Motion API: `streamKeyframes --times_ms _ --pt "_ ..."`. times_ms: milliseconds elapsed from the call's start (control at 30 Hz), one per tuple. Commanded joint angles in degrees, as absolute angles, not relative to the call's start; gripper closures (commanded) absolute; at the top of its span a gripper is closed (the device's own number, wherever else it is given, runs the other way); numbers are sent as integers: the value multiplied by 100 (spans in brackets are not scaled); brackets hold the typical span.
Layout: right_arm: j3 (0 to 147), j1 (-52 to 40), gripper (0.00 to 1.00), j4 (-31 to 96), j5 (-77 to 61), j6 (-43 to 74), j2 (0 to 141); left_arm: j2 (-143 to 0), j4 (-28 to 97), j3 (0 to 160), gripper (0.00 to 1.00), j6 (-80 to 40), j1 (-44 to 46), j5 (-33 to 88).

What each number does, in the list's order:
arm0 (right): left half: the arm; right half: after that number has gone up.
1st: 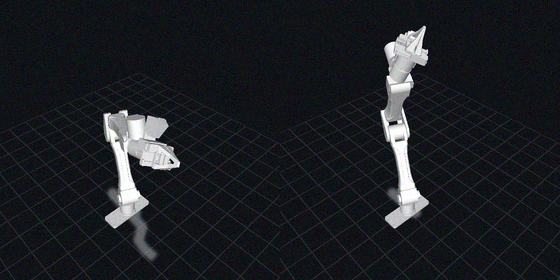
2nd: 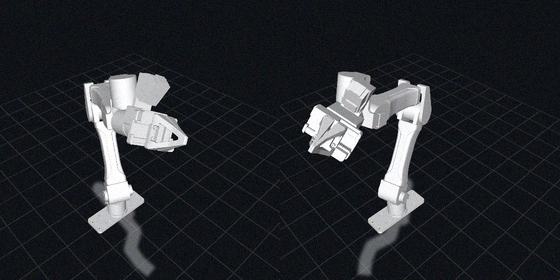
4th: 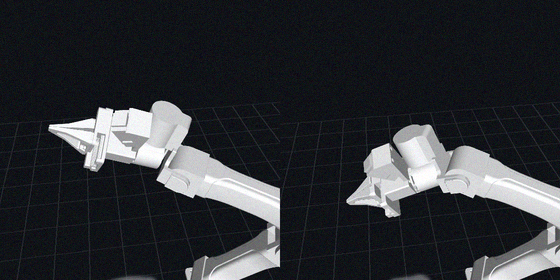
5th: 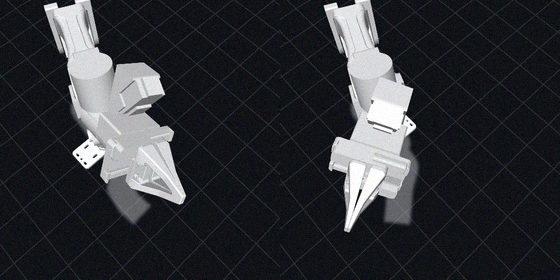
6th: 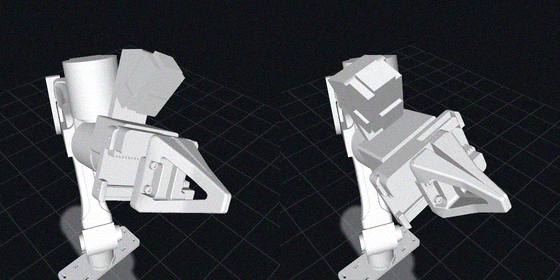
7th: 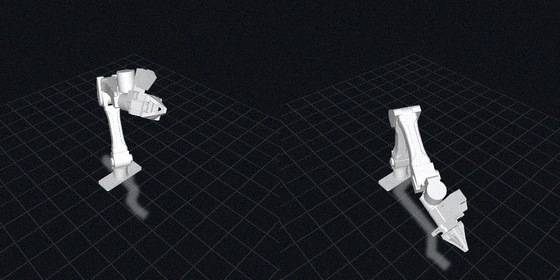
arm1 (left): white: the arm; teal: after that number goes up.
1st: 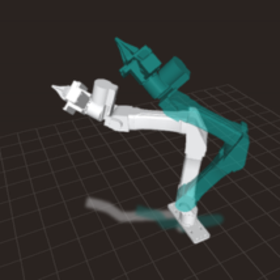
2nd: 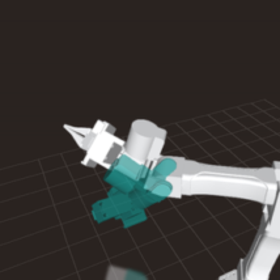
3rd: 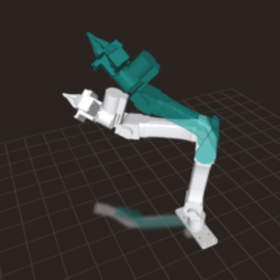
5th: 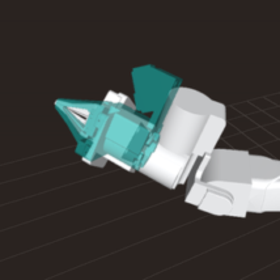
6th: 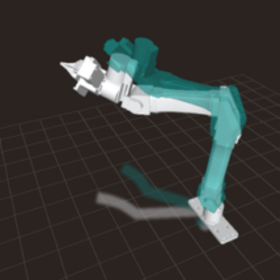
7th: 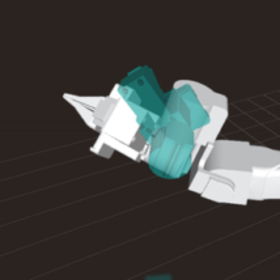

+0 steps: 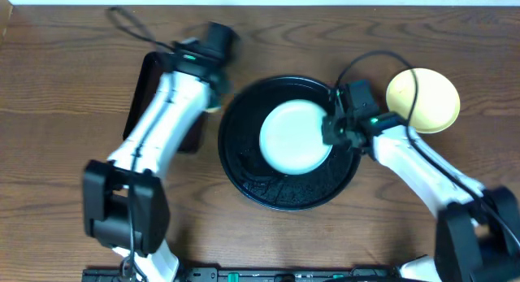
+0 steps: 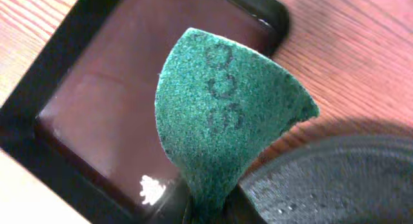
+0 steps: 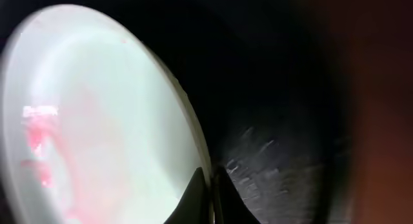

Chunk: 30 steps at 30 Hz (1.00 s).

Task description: Clean dirty plates on tray and stack at the side

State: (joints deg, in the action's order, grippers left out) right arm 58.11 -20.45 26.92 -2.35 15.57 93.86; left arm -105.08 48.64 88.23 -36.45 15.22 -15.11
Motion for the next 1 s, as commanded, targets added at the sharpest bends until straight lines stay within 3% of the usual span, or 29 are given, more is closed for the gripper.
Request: streamKeyframes --times_ms 0,300,633,767,967 --pt "6401 -2401 99 2825 1356 537 8713 -10473 4884 8914 93 -2810 705 -276" --pt "6871 -3721 99 2534 3940 -1953 8318 -10486 4746 8910 92 -2738 -484 -272" --pt "6869 -5155 99 320 6298 -5205 8329 -10580 4652 8836 92 -1887 -786 -143" --pt "6869 -5494 99 -1 6471 -5929 8329 -10672 4615 8818 92 -1841 -786 305" --pt "6869 -5640 99 1 6519 -6001 8329 -10759 4587 8772 92 -1778 -797 366"
